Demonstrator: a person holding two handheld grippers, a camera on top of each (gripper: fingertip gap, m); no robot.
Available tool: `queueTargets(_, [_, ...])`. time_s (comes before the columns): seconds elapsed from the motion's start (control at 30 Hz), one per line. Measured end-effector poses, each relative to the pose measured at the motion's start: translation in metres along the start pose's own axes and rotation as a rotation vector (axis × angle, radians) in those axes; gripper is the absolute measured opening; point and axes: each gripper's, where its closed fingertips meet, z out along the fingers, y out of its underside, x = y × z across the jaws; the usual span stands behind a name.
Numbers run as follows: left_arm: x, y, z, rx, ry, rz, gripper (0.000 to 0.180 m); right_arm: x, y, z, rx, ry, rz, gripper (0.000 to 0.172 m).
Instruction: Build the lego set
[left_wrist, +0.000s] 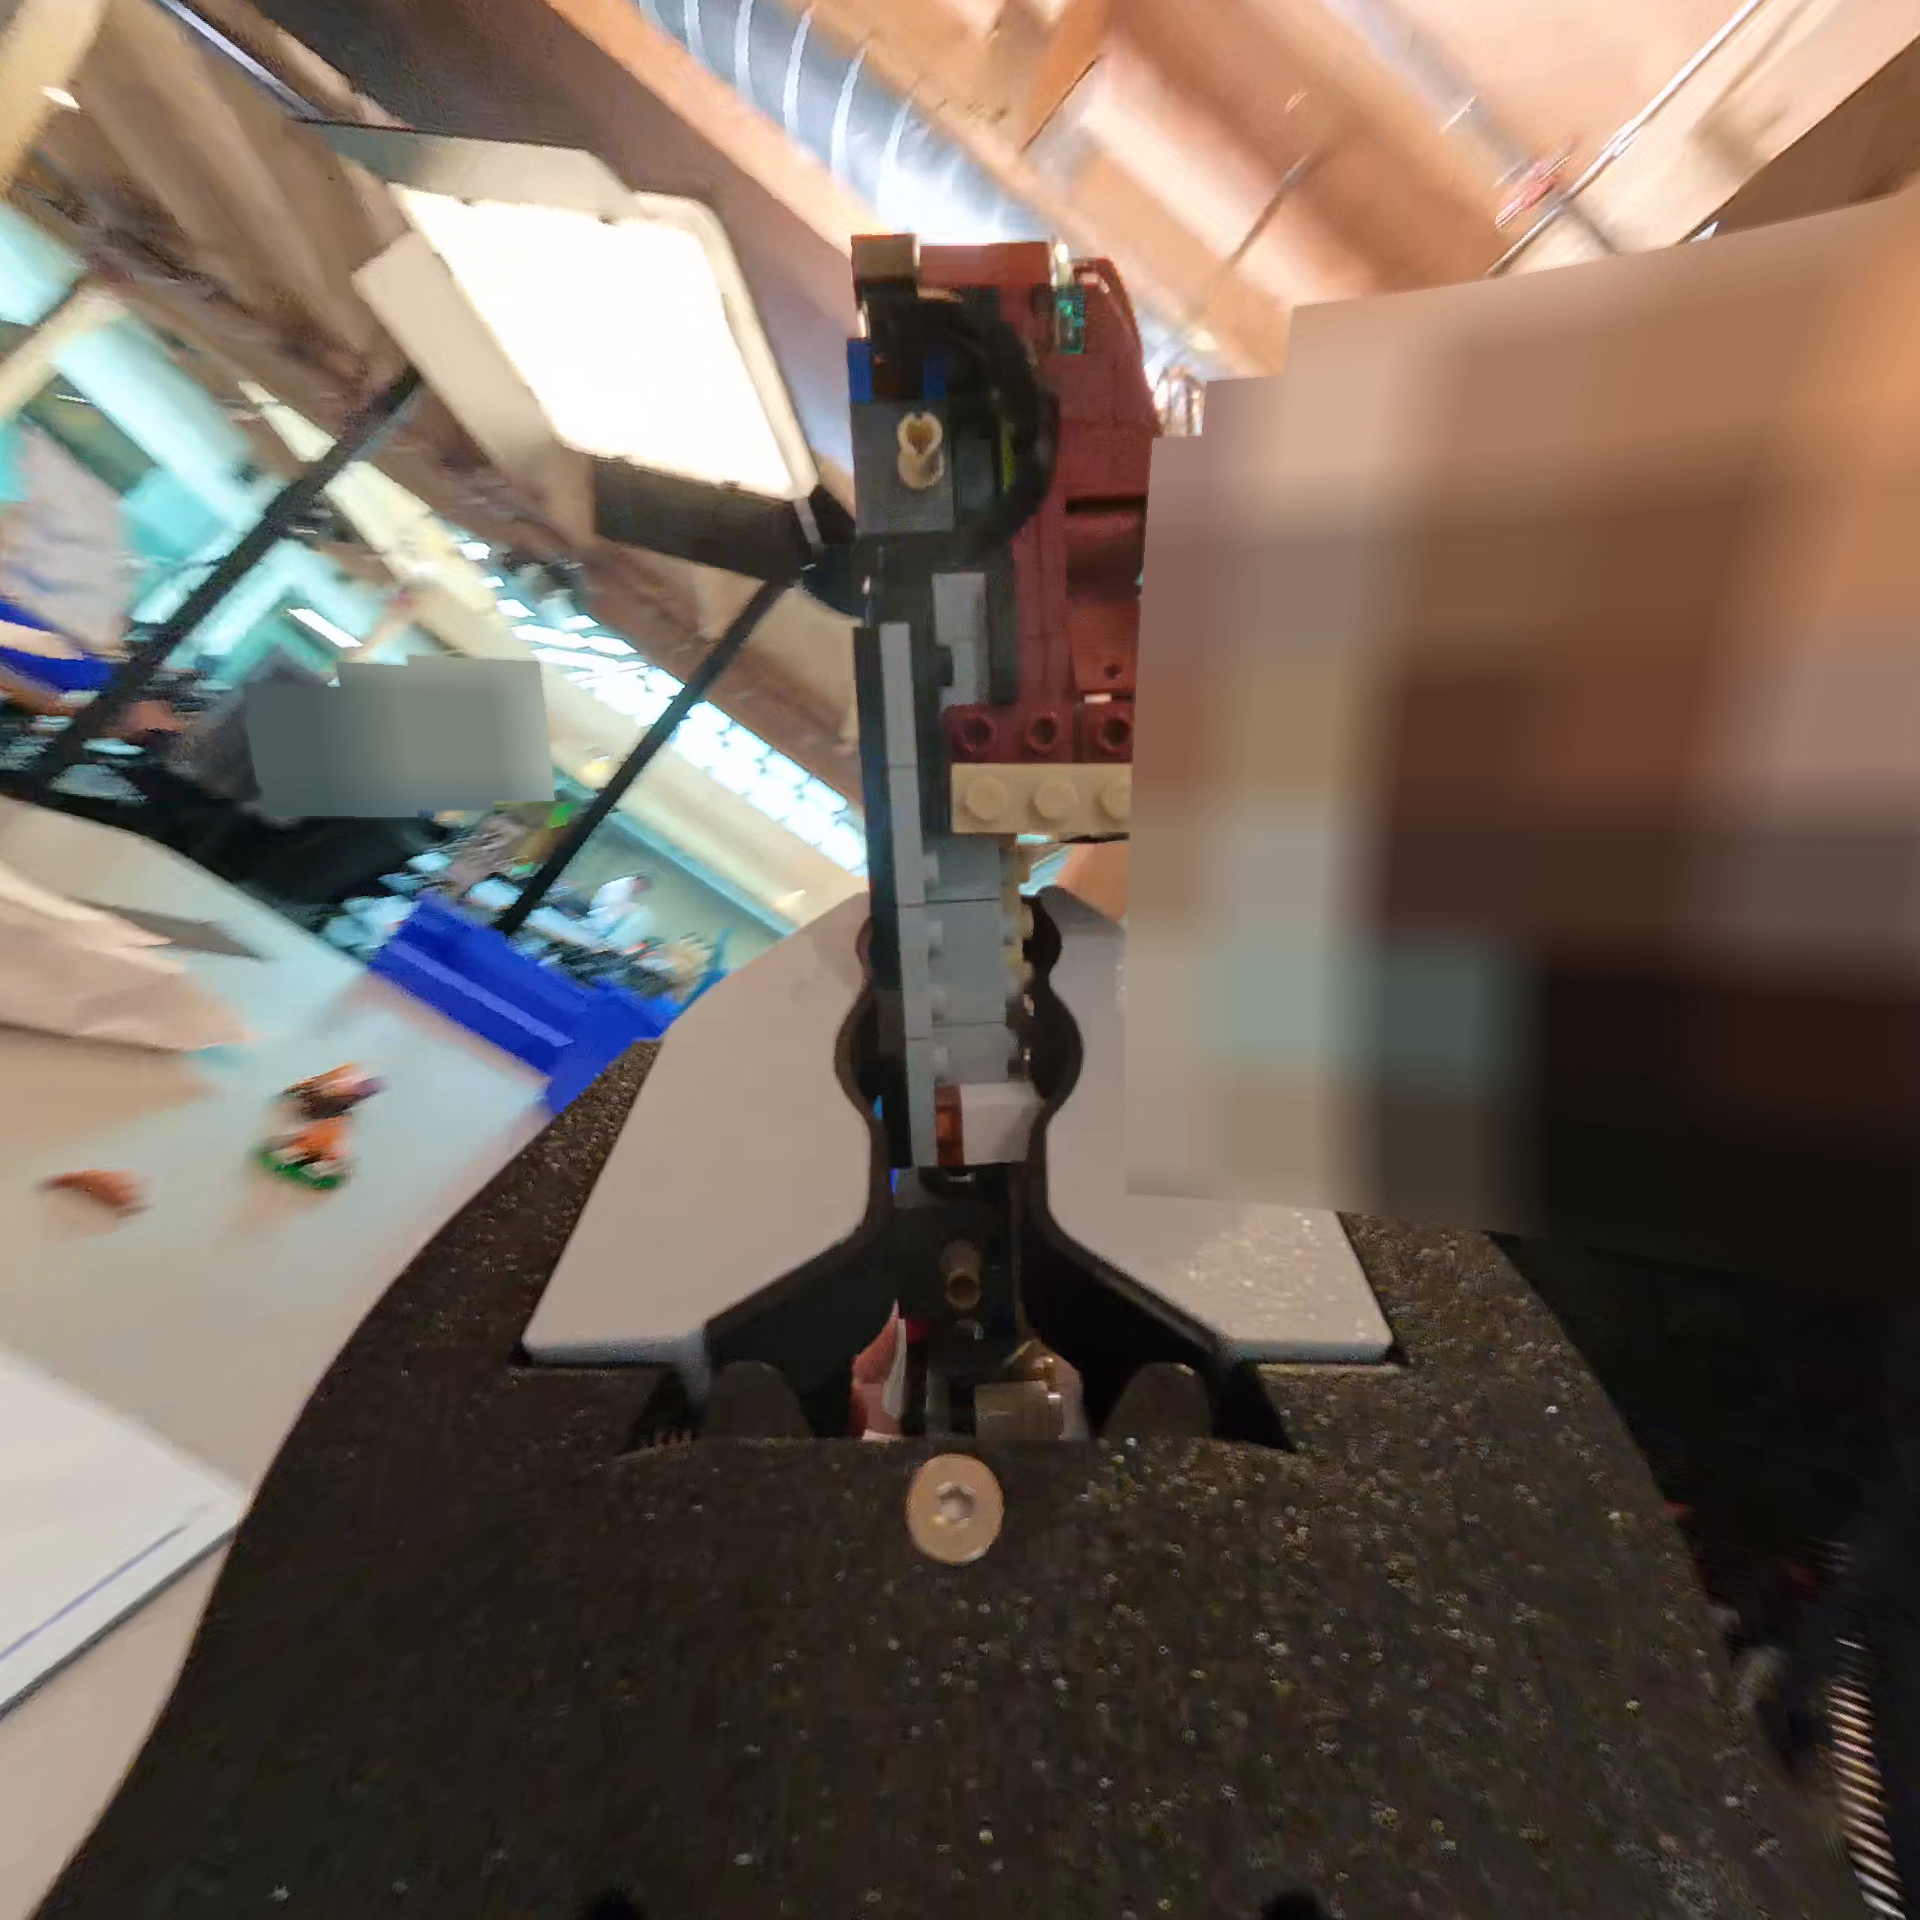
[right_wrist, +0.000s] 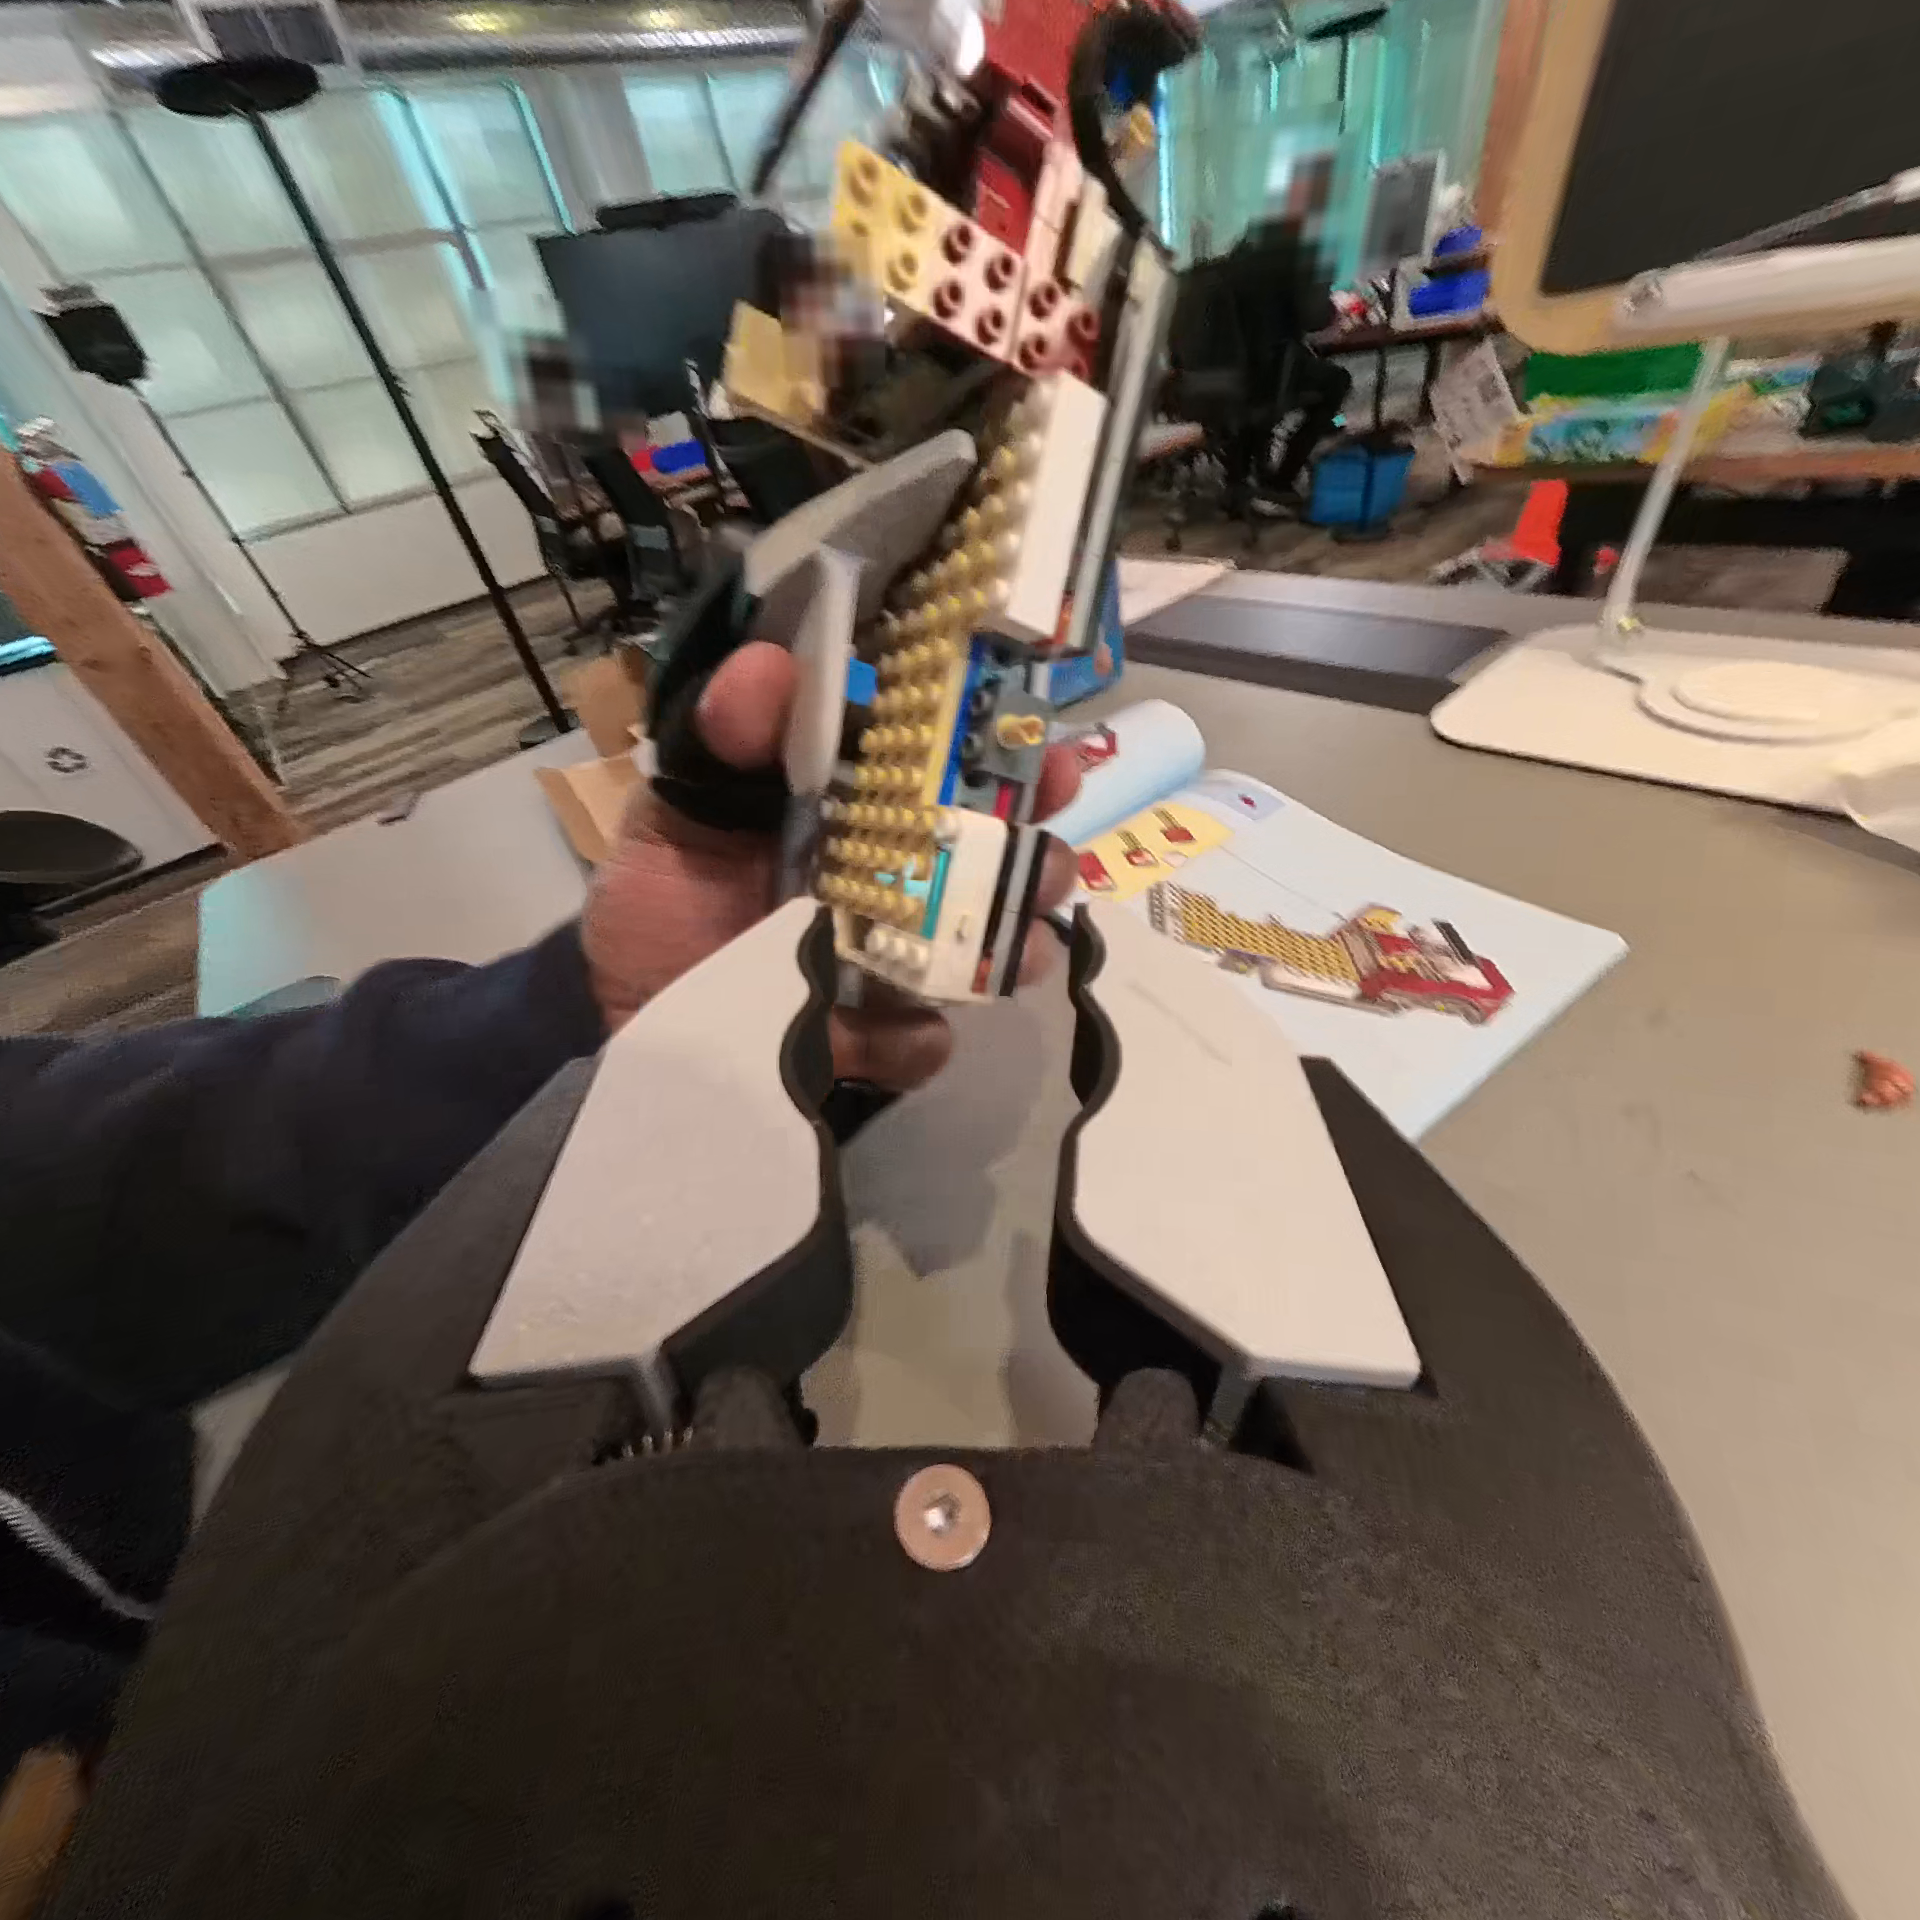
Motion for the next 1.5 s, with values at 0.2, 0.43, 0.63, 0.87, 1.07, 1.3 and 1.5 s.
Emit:
queueTargets(0.2, [-0.043,0.019,-0.007,-0.179,-0.368,0.128,0.023,0.034,0.005,-0.004,-0.049,0.092,0.057,0.044])
queueTargets(0.43, [-0.076,0.058,-0.019,-0.437,-0.647,0.349,0.023,0.041,-0.006,-0.005,-0.046,0.165,0.019,0.041])
queueTargets(0.63, [-0.080,0.061,-0.021,-0.472,-0.777,0.582,0.023,0.038,-0.014,-0.004,-0.039,0.193,-0.012,0.036])
queueTargets(0.87, [-0.069,0.040,-0.018,-0.448,-0.896,1.078,0.023,0.032,-0.024,0.000,-0.013,0.203,-0.014,0.036])
queueTargets(1.07, [-0.059,0.030,-0.015,-0.425,-0.958,1.366,0.023,0.035,-0.027,0.005,0.020,0.206,0.076,0.036])
queueTargets(1.3, [-0.049,0.027,-0.011,-0.364,-0.925,1.414,0.023,0.026,-0.032,0.004,0.079,0.164,0.108,0.028])
queueTargets(1.5, [-0.048,0.027,-0.010,-0.356,-0.908,1.424,0.023,0.025,-0.035,0.000,0.117,0.135,0.133,0.025])
